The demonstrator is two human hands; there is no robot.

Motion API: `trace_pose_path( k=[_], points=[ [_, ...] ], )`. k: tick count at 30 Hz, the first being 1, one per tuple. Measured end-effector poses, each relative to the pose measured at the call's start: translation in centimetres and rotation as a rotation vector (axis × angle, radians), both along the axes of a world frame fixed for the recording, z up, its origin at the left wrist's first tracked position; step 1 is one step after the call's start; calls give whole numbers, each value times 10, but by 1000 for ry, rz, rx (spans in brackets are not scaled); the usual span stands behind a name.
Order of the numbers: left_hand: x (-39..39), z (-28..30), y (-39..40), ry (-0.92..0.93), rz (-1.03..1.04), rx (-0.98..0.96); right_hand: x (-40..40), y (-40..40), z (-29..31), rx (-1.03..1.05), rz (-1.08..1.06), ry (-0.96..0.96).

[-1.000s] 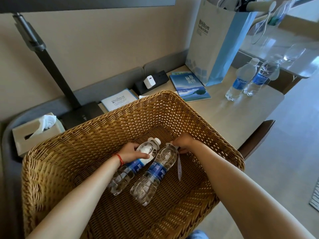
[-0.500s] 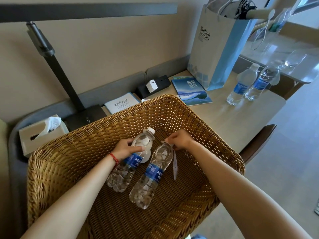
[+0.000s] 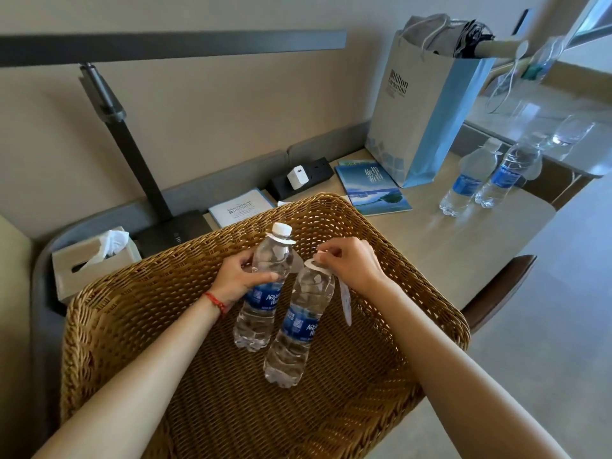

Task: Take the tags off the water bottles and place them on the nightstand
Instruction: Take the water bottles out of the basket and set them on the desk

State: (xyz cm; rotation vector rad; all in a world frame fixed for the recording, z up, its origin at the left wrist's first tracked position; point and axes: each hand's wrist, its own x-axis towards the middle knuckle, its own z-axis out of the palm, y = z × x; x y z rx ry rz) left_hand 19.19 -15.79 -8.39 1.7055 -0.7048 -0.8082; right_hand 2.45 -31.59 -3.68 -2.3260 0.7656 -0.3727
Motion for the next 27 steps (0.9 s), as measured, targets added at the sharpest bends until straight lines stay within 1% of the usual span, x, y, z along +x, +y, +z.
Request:
trace_pose_path(
  k=[4, 9, 12, 18, 21, 27],
  points=[
    [-5, 4, -3, 15, 27, -50, -2, -1, 14, -72, -23, -101],
    [-8, 4, -4, 52, 7, -95, -1, 2, 25, -101, -33, -147],
    [-6, 6, -3, 27, -24, -84, -3, 2, 26, -45, -80, -169],
    [-1, 9, -2, -73, -164, -10, -9, -3, 18, 173, -159, -217],
    [-2, 10, -3, -105, -196, 6, -9, -1, 15, 259, -167, -249],
    [-1, 8, 2, -114, -127, -17, -9, 4, 15, 256, -179, -274]
  ],
)
